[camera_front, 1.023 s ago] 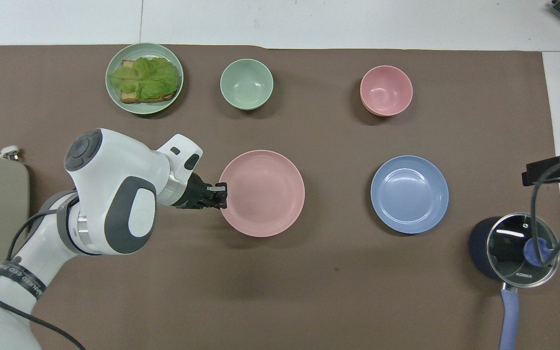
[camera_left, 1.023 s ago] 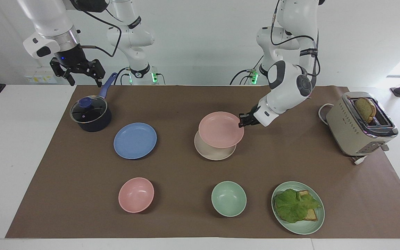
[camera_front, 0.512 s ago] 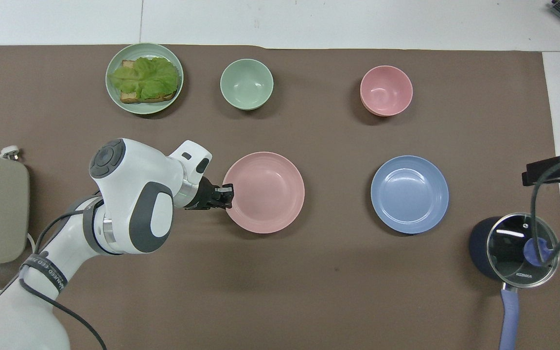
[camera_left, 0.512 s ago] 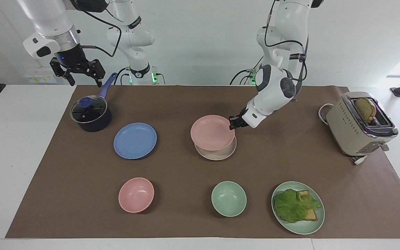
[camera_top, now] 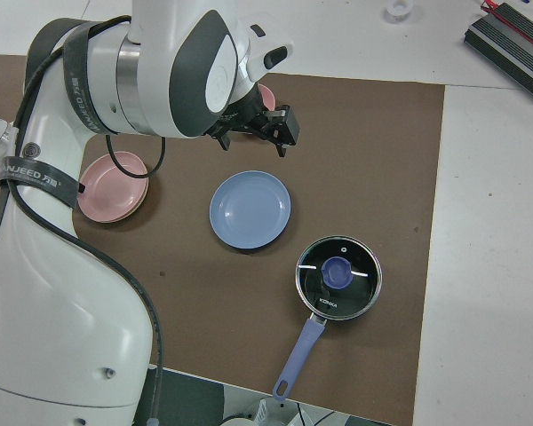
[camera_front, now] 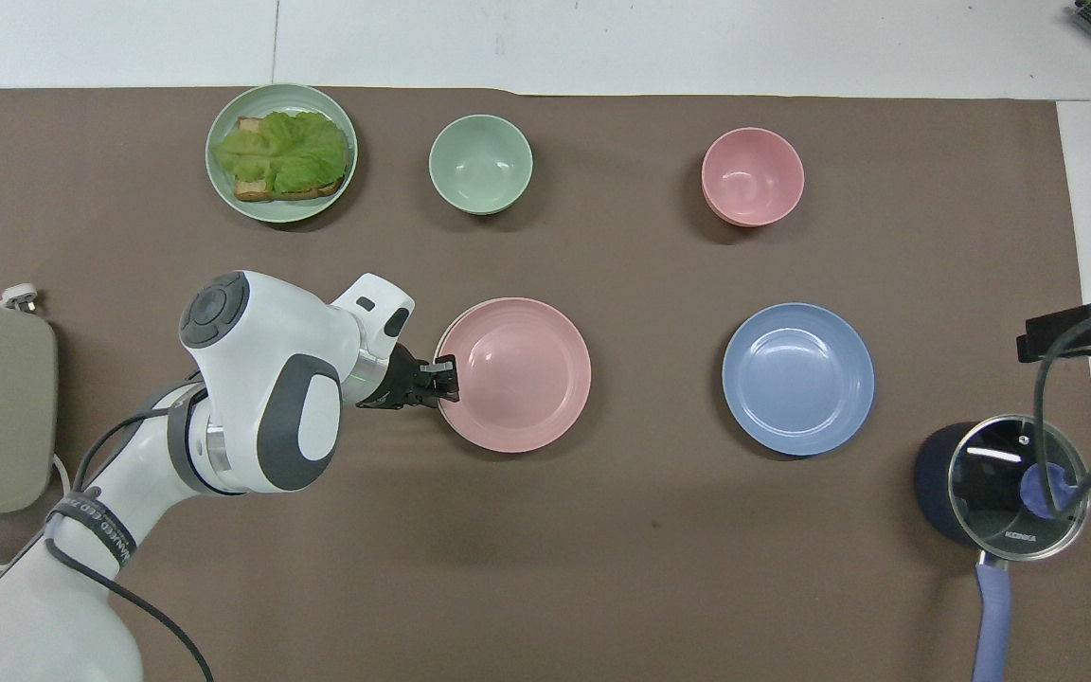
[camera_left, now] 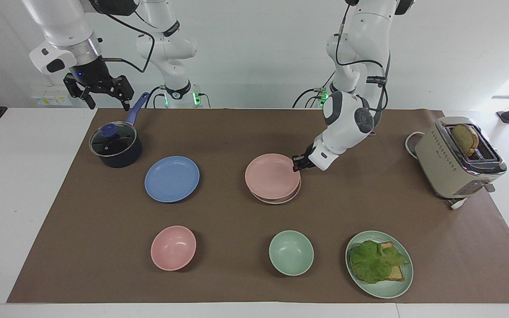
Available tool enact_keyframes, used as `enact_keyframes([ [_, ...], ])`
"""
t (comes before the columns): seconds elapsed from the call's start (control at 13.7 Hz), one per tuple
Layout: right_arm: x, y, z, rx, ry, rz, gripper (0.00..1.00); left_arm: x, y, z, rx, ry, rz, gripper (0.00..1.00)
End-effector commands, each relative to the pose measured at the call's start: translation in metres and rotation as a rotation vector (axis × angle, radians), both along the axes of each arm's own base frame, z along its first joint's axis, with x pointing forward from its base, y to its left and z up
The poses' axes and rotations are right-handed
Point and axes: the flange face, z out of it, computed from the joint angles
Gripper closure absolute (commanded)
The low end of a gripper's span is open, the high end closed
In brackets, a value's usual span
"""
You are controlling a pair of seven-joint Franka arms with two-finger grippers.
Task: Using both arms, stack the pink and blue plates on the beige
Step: 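Carry the pink plate with the left gripper onto the beige plate, then open the left gripper and withdraw it back to rest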
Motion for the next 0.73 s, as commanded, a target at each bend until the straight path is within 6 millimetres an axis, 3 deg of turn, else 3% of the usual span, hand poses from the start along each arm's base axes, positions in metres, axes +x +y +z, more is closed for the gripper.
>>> enact_keyframes([
  [0.0,-0.002,0.0,0.001,0.021,-0.015,-0.011,0.0,0.001,0.0,0.003,-0.01,-0.01,0.01,0.0],
  [0.29,-0.002,0.001,0.001,0.021,-0.015,-0.01,0.0,0.012,0.02,0.024,-0.01,-0.017,0.027,0.0],
  [0.66,-0.002,0.001,0.0,0.022,-0.013,-0.01,0.0,0.056,0.09,0.086,0.126,-0.058,-0.033,0.0],
])
